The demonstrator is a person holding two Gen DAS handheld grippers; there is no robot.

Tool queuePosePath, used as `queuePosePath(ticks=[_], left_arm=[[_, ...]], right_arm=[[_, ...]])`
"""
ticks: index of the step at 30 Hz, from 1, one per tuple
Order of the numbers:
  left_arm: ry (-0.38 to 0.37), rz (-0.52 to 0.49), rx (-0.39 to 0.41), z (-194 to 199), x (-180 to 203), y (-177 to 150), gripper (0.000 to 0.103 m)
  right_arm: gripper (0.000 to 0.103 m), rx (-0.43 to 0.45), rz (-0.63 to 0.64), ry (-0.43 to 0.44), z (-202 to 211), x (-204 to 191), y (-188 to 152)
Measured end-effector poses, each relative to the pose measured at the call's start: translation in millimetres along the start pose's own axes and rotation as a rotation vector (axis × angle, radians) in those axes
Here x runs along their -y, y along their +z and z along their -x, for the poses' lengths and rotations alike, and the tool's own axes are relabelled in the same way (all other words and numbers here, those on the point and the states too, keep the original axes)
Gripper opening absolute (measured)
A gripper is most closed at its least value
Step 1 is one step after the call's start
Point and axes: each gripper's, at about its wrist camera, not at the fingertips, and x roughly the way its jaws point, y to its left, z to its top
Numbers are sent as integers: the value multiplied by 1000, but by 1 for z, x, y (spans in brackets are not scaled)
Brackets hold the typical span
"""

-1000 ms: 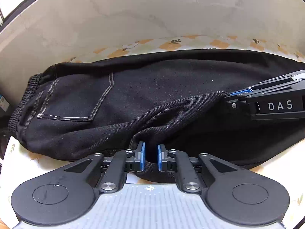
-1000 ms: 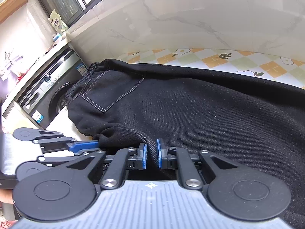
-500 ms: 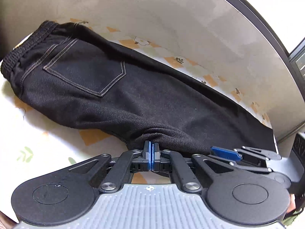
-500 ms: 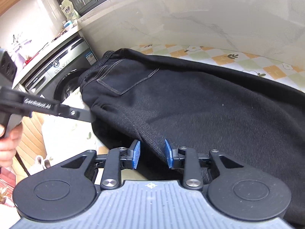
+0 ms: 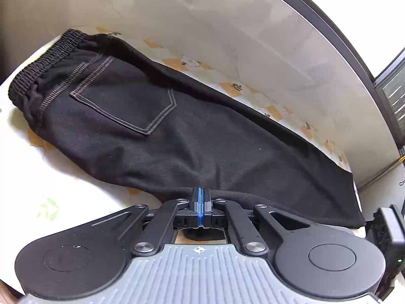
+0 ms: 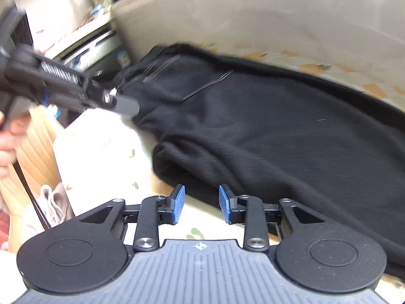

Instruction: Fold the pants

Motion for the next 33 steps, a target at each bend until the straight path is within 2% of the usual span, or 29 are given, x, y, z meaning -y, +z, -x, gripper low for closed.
queuePosePath(ticks=[3,5,7,11,13,14,15,20,21,24,26,28,33], left_arm=[[22,1,25,20,-12,-7,1],[35,15,37,35,-25,-15,2],[63,46,42,47,-42,-26,2],[100,136,43,68,-80,-49,2],[113,171,47,76,-94,-59,2],[117,186,50,80,-99,-63,2],[120,200,55,85,-103,-67,2],[130,250,76,100,-126,-80,2],[128,260,75,101,-129,-81,2],[119,271,74,102,-135,-85,2],[113,271,73,103,-130,-85,2],[102,270,71,99,-128,-84,2],[84,292,76,84,-121,-80,6]], right_arm=[[34,-17,37,-7,-17,-14,5],[41,0,39,-21,-23,-19,10],[48,5,37,-13,-31,-22,16],[50,-41,72,-33,-58,-30,25],[43,-45,72,-52,-65,-34,23],[15,-38,71,-51,-64,-37,22],[10,-42,61,-57,-63,-40,22],[9,-11,46,-63,-40,-55,9],[4,-11,35,-50,-37,-56,8],[2,-25,39,-5,-29,-67,3],[2,-10,73,-19,-23,-77,0],[2,4,52,-33,-14,-76,-3],[5,36,-20,-118,14,-41,-6]])
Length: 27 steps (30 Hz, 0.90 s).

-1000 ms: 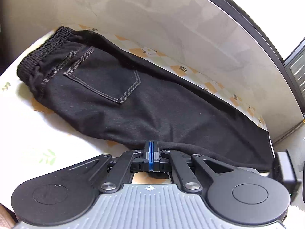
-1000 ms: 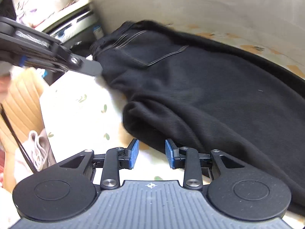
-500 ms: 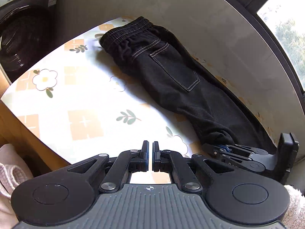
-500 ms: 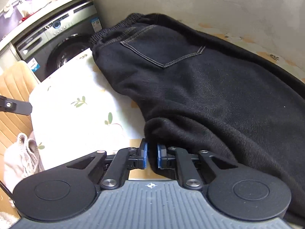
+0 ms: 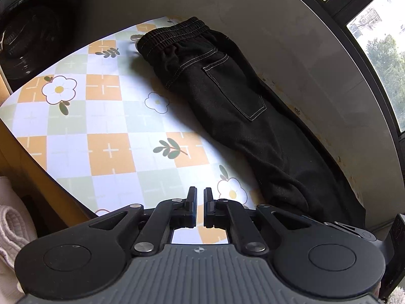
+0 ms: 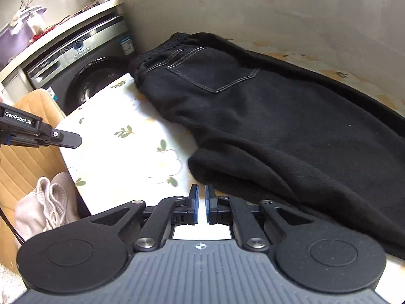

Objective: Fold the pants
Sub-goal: 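Open both grippers and pull them back from the folded pants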

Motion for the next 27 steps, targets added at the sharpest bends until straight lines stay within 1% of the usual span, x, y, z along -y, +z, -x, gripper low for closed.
queuePosePath(ticks=[1,3,5,8,10,12,16,19,21,24,27], left_arm=[[-8,12,1,-7,5,0,6],[-13,32,10,-13,8,9,6],[-5,56,30,-16,11,21,6],[0,100,63,-17,17,45,10],[23,118,90,-17,21,62,16],[44,127,117,-18,25,77,18],[83,109,159,-24,37,102,18],[75,104,152,-38,48,118,18],[66,79,136,-53,60,131,18],[64,35,110,-85,78,151,19],[35,-13,68,-125,97,170,21]], right_arm=[[6,12,-20,-15,6,10,2],[11,45,-68,-54,22,36,6],[11,77,-114,-83,36,61,14],[12,133,-184,-118,56,101,24],[13,147,-223,-141,64,125,29],[14,162,-243,-158,70,145,34],[14,179,-264,-201,77,177,41],[15,185,-299,-219,80,198,43],[16,181,-307,-230,77,207,46],[17,151,-317,-251,63,219,52],[17,113,-335,-271,40,232,62]])
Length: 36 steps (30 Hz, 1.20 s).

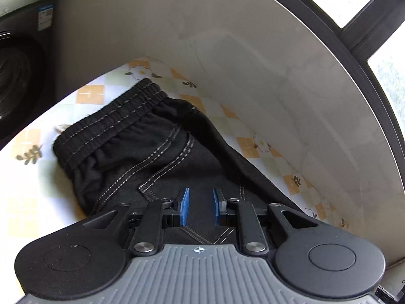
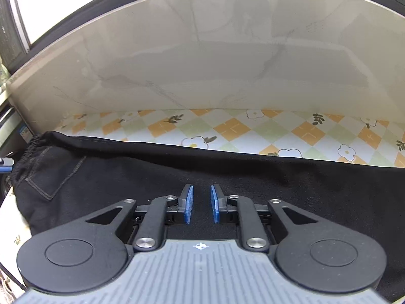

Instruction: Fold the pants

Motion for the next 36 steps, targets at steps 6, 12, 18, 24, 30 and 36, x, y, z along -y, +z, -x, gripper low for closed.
queuePosePath(ticks=[6,12,18,24,30,36], left_arm=[[-17,-100,-133,-97,24,28,21],[-36,-147,-188,-162,27,45,21],[-74,-173,-161,-187,34,72,21],[-58,-165,-125,-203,39,78,21],[-43,-175,-52,-156,33,68,43],[-30,-236,-18,-81,28,36,43]], right_arm=[[22,-77,12,-21,-67,-15,22],[22,-159,19,-13,-130,-25,39],[22,-137,-34,-38,-160,-23,61],[23,-99,-134,-70,-159,-14,71],[33,-65,-96,-24,-111,-16,56],[37,-32,-182,-17,-50,10,19]])
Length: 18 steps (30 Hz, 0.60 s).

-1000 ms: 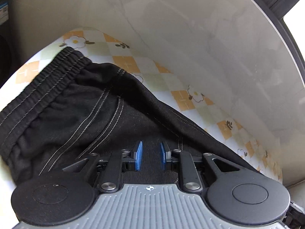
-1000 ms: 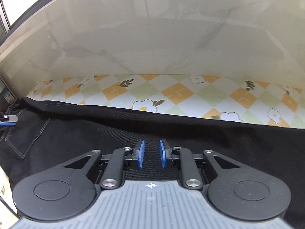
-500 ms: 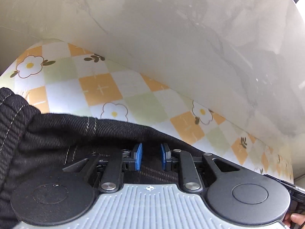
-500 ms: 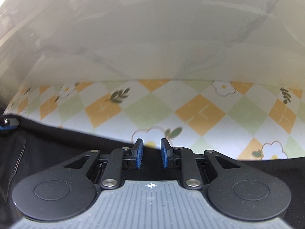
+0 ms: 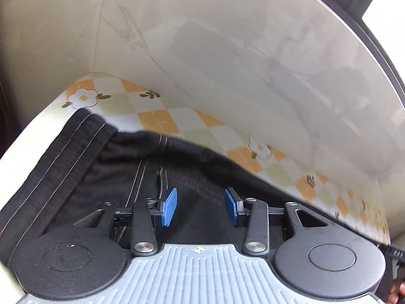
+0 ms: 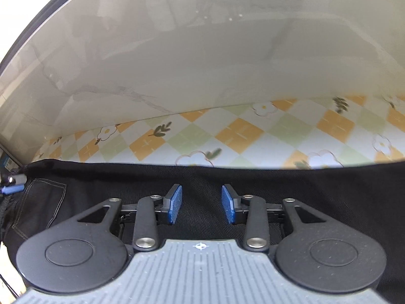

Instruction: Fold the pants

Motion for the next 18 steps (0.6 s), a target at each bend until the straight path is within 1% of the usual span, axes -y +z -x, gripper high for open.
queuePosePath(ticks=[3,5,8,11,15,16,18], left_arm=[[11,-48,-20,32,11,-34,43],[9,-74,-46,51,24,-64,43],[-12,-75,-118,70,46,-116,43],[-30,-25,-170,78,66,-162,43],[-46,119,-178,78,80,-200,47],[-42,136,-180,77,83,-206,49],[-5,123,-167,77,91,-221,49]], right_arm=[[38,7,-22,-21,29,23,-24],[38,4,-29,-47,48,37,-41],[38,6,-49,-65,78,61,-69],[42,19,-77,-83,105,84,-96],[42,29,-112,-109,135,113,-118],[42,35,-121,-113,143,119,-122],[42,51,-139,-118,158,131,-127]])
